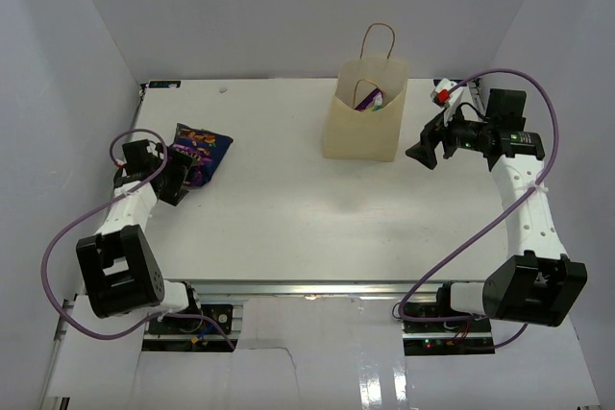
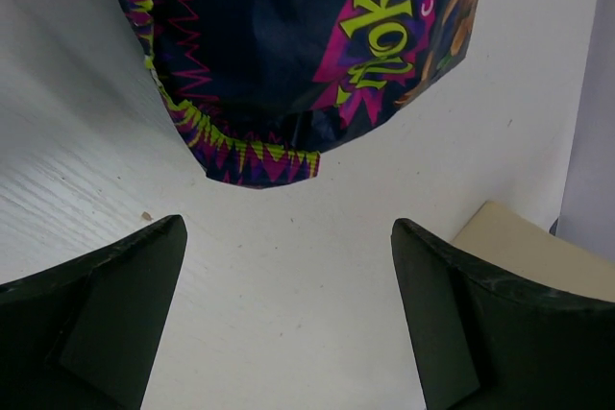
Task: Place the snacks into the paper bag
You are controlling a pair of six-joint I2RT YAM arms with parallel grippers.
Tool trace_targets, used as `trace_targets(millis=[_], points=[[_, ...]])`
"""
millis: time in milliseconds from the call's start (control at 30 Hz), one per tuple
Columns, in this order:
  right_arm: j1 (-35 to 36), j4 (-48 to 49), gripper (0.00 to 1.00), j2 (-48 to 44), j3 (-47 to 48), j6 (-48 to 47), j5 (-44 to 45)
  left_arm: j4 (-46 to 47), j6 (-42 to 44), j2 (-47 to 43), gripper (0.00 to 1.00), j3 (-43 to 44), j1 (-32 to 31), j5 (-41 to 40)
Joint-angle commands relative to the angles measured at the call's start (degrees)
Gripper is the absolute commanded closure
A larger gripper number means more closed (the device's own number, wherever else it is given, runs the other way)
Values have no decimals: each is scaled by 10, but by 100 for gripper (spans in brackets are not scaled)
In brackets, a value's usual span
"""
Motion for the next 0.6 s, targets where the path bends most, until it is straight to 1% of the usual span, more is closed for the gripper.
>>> trace_targets(millis=[0, 100, 167, 233, 367, 400, 567], points=[[-2, -2, 5, -21, -3, -11, -19, 15, 36, 16, 2, 4, 17, -7], [-2, -6, 5, -21, -1, -11, -19, 28, 56, 37, 2, 12, 29, -1], [-2, -9, 5, -21, 2, -12, -18, 53, 78, 60, 3, 17, 33, 21], [-1, -11, 5, -21, 1, -12, -20, 62, 97, 87, 6, 25, 37, 40], [-1, -14, 5, -25, 1, -12, -19, 64, 120, 124, 9, 47, 38, 46], [-2, -15, 5, -25, 1, -11, -20, 78, 124, 128, 11, 50, 39, 50], [-2, -25, 5, -26, 9, -7, -33, 114, 148, 161, 28, 58, 43, 86]])
